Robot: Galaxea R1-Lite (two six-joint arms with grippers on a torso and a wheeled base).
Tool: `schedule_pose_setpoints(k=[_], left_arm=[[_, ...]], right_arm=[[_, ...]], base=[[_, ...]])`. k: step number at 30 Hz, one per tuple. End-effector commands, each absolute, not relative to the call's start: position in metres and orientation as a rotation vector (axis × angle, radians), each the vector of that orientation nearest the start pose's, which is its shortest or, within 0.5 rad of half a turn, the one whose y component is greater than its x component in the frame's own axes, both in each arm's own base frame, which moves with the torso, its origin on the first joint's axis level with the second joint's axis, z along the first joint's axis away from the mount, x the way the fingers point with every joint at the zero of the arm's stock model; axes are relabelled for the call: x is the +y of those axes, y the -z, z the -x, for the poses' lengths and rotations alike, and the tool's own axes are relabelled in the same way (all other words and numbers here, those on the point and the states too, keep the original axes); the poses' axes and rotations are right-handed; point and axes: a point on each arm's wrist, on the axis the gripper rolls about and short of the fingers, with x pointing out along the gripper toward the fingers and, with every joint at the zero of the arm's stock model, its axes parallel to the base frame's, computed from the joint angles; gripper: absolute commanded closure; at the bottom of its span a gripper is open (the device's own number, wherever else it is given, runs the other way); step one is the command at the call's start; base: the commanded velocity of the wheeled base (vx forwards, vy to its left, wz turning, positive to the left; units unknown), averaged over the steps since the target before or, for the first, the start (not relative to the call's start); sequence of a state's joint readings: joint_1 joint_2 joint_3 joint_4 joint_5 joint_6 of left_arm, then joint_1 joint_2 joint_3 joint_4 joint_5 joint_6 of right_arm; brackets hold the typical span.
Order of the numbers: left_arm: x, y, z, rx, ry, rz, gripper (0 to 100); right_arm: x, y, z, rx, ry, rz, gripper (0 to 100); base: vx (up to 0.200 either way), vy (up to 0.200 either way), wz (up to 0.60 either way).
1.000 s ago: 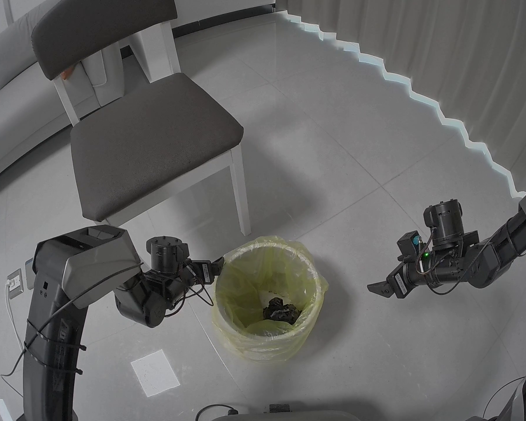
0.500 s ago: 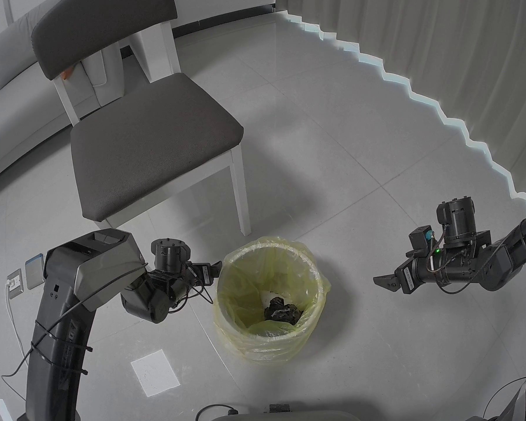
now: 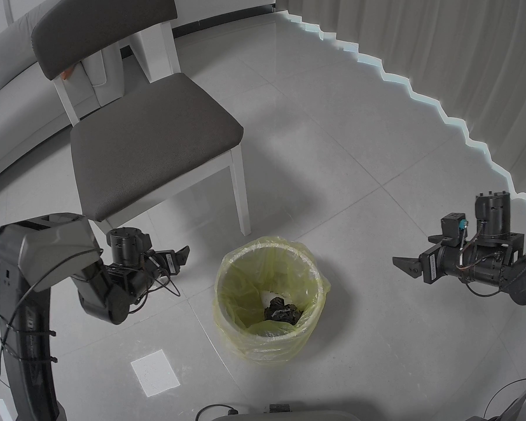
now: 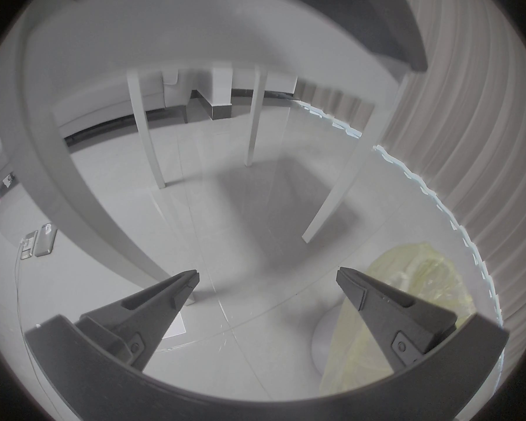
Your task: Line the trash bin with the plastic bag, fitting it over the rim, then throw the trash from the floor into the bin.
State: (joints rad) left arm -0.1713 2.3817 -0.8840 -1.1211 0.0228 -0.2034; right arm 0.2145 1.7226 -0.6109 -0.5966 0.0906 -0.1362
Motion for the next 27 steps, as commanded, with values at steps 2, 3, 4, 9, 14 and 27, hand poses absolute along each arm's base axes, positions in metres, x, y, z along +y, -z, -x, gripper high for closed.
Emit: schedule_pose_setpoints(k=[2,3,4,9,14,27], left_arm=[[-0.054,-0.068,-0.334,0.261,0.160,0.180,0],[-0.056,-0.089,-0.290,0.232,0.228,0.182,0],[-0.057,-0.094,-0.274,0.224,0.250,0.182,0],[-0.053,-0.121,-0.211,0.150,0.314,0.187,0],[-0.039,-0.143,-0.149,0.022,0.331,0.197,0],[-0.005,-0.184,-0.016,-0.145,0.277,0.213,0]], right_arm=[[0.044,-0.157,-0.220,0.306,-0.242,0.092,0],[0.032,-0.167,-0.185,0.222,-0.210,0.047,0],[0.028,-0.168,-0.172,0.204,-0.200,0.044,0],[0.014,-0.159,-0.113,0.117,-0.161,0.037,0],[0.007,-0.138,-0.059,0.014,-0.144,0.037,0],[0.003,-0.098,0.025,-0.071,-0.141,0.004,0]], base=[[0.000,0.000,0.00],[0.000,0.000,0.00],[0.000,0.000,0.00],[0.000,0.000,0.00],[0.000,0.000,0.00],[0.000,0.000,0.00]])
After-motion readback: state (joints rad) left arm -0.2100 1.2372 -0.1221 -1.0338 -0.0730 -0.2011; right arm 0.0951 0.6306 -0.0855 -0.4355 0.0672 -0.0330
